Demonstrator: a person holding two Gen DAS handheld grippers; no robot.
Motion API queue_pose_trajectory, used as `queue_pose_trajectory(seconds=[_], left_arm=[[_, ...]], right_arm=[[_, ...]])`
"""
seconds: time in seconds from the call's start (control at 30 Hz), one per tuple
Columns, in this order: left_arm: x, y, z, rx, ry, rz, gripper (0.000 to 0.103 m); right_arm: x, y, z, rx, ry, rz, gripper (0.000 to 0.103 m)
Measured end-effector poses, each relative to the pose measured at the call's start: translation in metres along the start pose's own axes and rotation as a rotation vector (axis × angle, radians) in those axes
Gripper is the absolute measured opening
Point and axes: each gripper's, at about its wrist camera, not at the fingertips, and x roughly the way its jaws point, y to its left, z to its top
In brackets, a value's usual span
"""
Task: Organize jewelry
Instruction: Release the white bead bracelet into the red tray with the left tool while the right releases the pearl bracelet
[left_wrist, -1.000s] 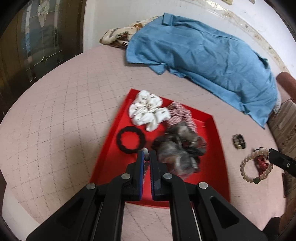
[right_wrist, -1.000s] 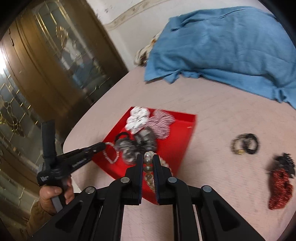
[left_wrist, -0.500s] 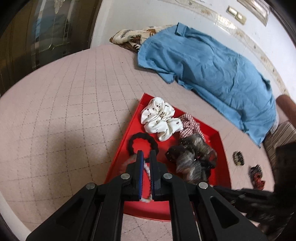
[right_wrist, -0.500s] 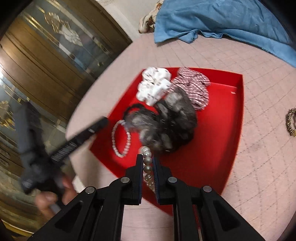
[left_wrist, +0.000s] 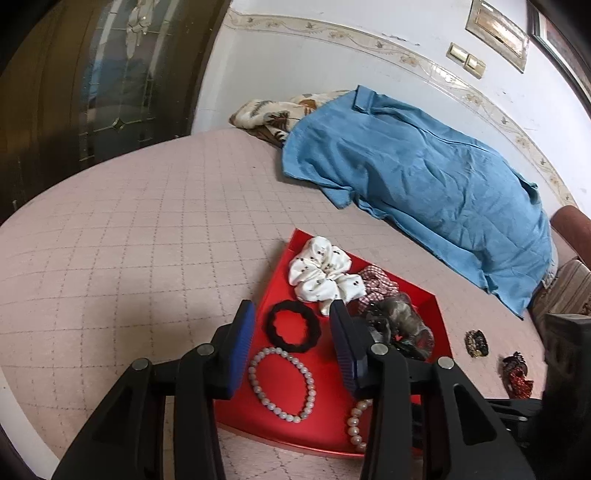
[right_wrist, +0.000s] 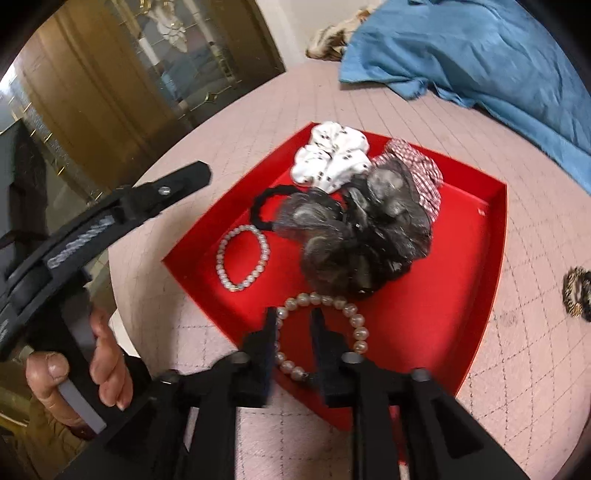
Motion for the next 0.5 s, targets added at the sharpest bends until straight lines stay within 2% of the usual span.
queue_pose_trajectory(seconds=[0.07,0.27,0.37,0.5], left_arm=[[-0.003,0.0,0.0,0.003,-0.018,0.023,0.047],[-0.008,0.001,-0.002,0.007,-0.02,0.069,0.049],[-0.015,-0.002,0.0,0.008,-0.012,0.083,0.049],[-0.033,-0.009,-0.003,0.025,-0.005,0.102,0.055]], right_arm=[[-0.008,0.005,-0.002,-0.015,-0.025,0.004,0.046],[-0.037,0.014,-0.009,-0.055,-0.085,-0.026,0.047],[-0.057,0.015,-0.015,-0.069,-0.117,-0.047,0.052],[-0.084,0.01,-0.028,-0.068,-0.171,-0.078,0.06]])
